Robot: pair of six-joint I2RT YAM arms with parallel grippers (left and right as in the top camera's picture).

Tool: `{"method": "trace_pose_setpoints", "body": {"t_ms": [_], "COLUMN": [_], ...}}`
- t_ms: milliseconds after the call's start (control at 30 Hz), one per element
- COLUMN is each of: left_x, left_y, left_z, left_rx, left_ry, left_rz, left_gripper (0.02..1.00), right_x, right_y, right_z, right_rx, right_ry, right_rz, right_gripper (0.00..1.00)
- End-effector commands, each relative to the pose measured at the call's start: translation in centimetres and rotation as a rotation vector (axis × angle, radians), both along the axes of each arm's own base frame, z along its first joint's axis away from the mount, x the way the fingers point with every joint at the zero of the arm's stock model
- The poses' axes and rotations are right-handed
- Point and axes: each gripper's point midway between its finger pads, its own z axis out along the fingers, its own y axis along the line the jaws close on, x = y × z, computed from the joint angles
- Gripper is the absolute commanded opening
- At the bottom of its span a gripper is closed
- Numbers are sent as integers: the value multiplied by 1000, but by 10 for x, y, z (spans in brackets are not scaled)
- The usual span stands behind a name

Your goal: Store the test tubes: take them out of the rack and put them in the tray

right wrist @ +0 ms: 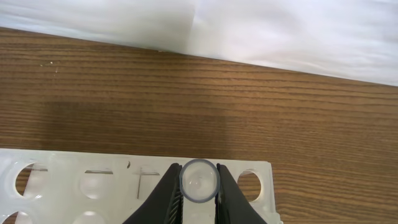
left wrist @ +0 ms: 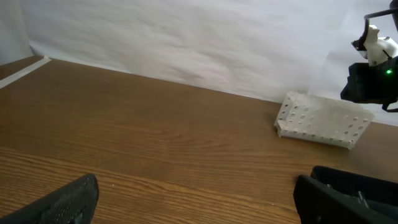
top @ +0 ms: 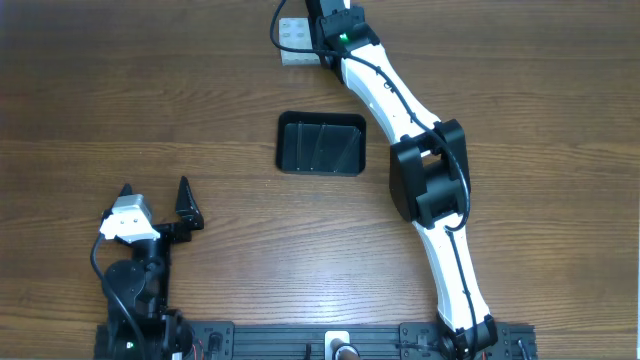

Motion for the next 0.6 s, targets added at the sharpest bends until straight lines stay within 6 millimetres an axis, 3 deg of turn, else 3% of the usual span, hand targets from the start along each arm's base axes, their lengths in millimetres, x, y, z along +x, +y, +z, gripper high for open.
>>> {"method": "trace_pose_setpoints", "body": {"t_ms": [33, 600], "left_x": [0, 0], "left_y": [2, 2], "left_z": [0, 0], "left_rx": [15, 15], "left_ry": [-2, -2], "left_rz": [12, 12], "left_gripper": [998, 998], "right_x": [3, -13], "right_y": [6, 8], "right_z": [8, 95], "right_rx": [12, 76], "right_ry": [-29, -122], "right_rz": [-2, 1], "right_gripper": [130, 106]}}
